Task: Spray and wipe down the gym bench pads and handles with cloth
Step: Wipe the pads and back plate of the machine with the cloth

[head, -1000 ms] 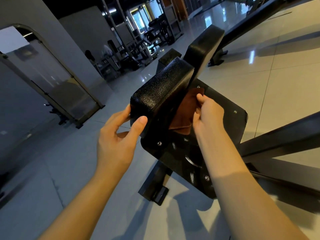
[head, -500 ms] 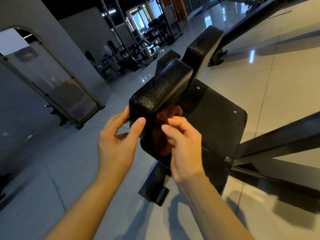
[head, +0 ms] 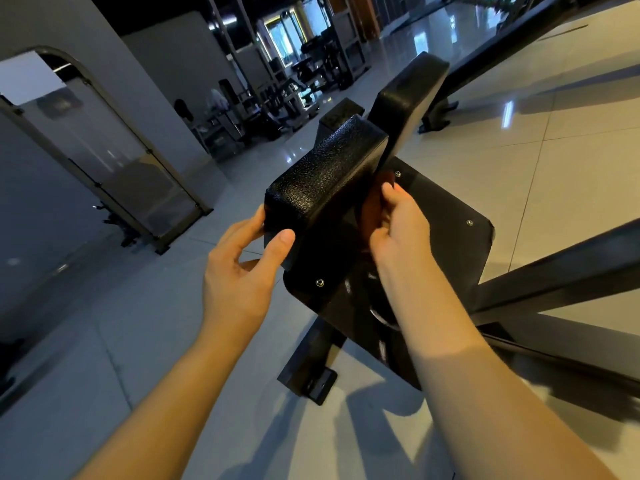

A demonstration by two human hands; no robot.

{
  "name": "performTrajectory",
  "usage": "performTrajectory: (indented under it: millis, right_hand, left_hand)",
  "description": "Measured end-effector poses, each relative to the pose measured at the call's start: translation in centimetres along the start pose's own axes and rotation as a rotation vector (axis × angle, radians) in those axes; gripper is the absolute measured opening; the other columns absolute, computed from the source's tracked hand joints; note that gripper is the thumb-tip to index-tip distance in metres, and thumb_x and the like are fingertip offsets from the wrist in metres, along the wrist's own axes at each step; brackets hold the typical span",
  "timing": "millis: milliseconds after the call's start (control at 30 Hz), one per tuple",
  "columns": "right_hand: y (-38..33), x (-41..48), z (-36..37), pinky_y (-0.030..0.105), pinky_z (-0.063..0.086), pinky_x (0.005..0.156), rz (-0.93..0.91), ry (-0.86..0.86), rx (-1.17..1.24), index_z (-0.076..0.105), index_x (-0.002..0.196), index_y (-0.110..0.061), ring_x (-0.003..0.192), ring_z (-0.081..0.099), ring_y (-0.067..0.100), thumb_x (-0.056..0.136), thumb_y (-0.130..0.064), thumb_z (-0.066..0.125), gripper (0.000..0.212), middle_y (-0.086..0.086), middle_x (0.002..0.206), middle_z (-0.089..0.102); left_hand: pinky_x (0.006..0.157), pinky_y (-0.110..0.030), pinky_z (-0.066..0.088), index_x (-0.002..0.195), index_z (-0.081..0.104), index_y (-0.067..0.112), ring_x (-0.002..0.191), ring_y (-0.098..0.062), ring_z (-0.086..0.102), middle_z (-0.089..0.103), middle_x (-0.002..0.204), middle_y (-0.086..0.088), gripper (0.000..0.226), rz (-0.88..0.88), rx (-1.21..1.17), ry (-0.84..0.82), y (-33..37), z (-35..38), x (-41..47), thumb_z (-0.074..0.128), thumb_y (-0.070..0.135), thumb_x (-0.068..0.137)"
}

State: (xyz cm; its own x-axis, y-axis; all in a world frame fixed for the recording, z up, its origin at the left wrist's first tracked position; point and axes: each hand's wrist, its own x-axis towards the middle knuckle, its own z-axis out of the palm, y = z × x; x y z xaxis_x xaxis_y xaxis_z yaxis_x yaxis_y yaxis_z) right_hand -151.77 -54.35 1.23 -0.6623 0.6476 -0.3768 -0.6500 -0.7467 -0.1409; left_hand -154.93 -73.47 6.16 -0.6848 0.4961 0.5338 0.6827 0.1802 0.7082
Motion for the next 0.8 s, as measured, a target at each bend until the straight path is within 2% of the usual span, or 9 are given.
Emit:
performTrajectory:
  millis: [67, 167, 300, 400, 500, 600, 633, 733, 800]
  right_hand:
    - [0.8, 0.6, 0.6, 0.041, 0.058, 0.076, 0.006, -0.013, -0.085, 0.073, 0.107, -0.021, 0.095, 0.069, 0.025, 0.095, -0.008, 0.066, 0.019, 0.009, 0.11, 0.073]
    - [2.3, 1.2, 0.1, 0.048, 0.055, 0.089, 0.015, 0.018, -0.244, 0.074, 0.098, -0.025, 0.104, 0.068, 0.03, 0.092, -0.018, 0.072, 0.01, 0.006, 0.111, 0.073]
    - [3.7, -0.4, -0.8, 0.047, 0.058, 0.086, -0.094, -0.045, -0.359, 0.065, 0.084, -0.02, 0.1, 0.065, 0.026, 0.094, -0.005, 0.064, 0.018, 0.013, 0.113, 0.068]
    - [4.6, -3.4, -2.8, 0.048, 0.058, 0.092, -0.076, -0.172, -0.468, 0.065, 0.079, -0.018, 0.1, 0.067, 0.029, 0.089, 0.001, 0.063, 0.022, 0.016, 0.11, 0.066]
    - [4.1, -3.9, -3.4, 0.036, 0.062, 0.075, -0.037, -0.27, -0.457, 0.07, 0.092, -0.008, 0.09, 0.075, 0.024, 0.092, 0.004, 0.062, 0.013, 0.015, 0.103, 0.073]
    - [1.7, -1.5, -1.5, 0.022, 0.055, 0.054, -0.119, -0.134, -0.323, 0.065, 0.093, -0.012, 0.073, 0.07, 0.016, 0.093, 0.005, 0.061, 0.018, 0.009, 0.089, 0.069]
    - [0.7, -0.7, -0.8, 0.022, 0.056, 0.055, -0.17, -0.093, -0.323, 0.065, 0.093, -0.013, 0.073, 0.068, 0.015, 0.094, 0.005, 0.062, 0.019, 0.007, 0.088, 0.068]
    - [0.4, -0.7, -0.1, 0.029, 0.058, 0.072, -0.257, -0.056, -0.402, 0.067, 0.086, -0.014, 0.076, 0.066, 0.015, 0.093, 0.003, 0.064, 0.019, 0.001, 0.085, 0.066]
    - [2.3, -2.5, -1.2, 0.033, 0.057, 0.082, -0.25, -0.085, -0.478, 0.07, 0.087, -0.013, 0.087, 0.067, 0.019, 0.092, 0.001, 0.066, 0.015, 0.003, 0.092, 0.069]
  left_hand:
    - [0.077, -0.018, 0.058, 0.138, 0.063, 0.026, 0.112, -0.001, 0.064, 0.069, 0.121, 0.012, 0.055, 0.001, -0.001, 0.004, -0.1, 0.1, 0.1, 0.066, 0.044, 0.086]
    - [0.078, -0.019, 0.057, 0.137, 0.064, 0.025, 0.113, -0.003, 0.065, 0.069, 0.12, 0.012, 0.055, -0.001, -0.009, 0.013, -0.1, 0.2, 0.2, 0.067, 0.044, 0.086]
    - [0.078, -0.018, 0.057, 0.136, 0.065, 0.023, 0.115, -0.006, 0.064, 0.069, 0.119, 0.009, 0.053, 0.008, -0.008, 0.016, -0.3, 0.2, 0.2, 0.066, 0.042, 0.087]
    - [0.081, -0.021, 0.058, 0.137, 0.064, 0.023, 0.115, -0.005, 0.064, 0.069, 0.12, 0.01, 0.054, 0.013, 0.003, 0.027, -0.5, 0.1, 0.2, 0.066, 0.043, 0.087]
    - [0.084, -0.023, 0.059, 0.136, 0.065, 0.024, 0.117, -0.008, 0.063, 0.069, 0.121, 0.01, 0.054, -0.002, -0.012, 0.026, -0.4, 0.2, 0.4, 0.066, 0.045, 0.086]
    - [0.085, -0.025, 0.06, 0.137, 0.065, 0.025, 0.119, -0.009, 0.063, 0.069, 0.123, 0.01, 0.055, -0.012, -0.018, 0.022, -0.5, 0.1, 0.4, 0.066, 0.047, 0.086]
    - [0.085, -0.024, 0.059, 0.137, 0.065, 0.025, 0.119, -0.008, 0.063, 0.069, 0.124, 0.011, 0.056, -0.014, -0.021, 0.024, -0.5, 0.1, 0.2, 0.066, 0.047, 0.086]
    - [0.081, -0.02, 0.058, 0.137, 0.064, 0.025, 0.114, -0.006, 0.065, 0.069, 0.123, 0.012, 0.053, -0.009, -0.028, 0.038, -0.3, 0.3, 0.1, 0.067, 0.042, 0.087]
    - [0.08, -0.019, 0.057, 0.136, 0.065, 0.024, 0.114, -0.006, 0.065, 0.069, 0.122, 0.01, 0.05, -0.005, -0.03, 0.044, -0.3, 0.5, 0.1, 0.068, 0.038, 0.089]
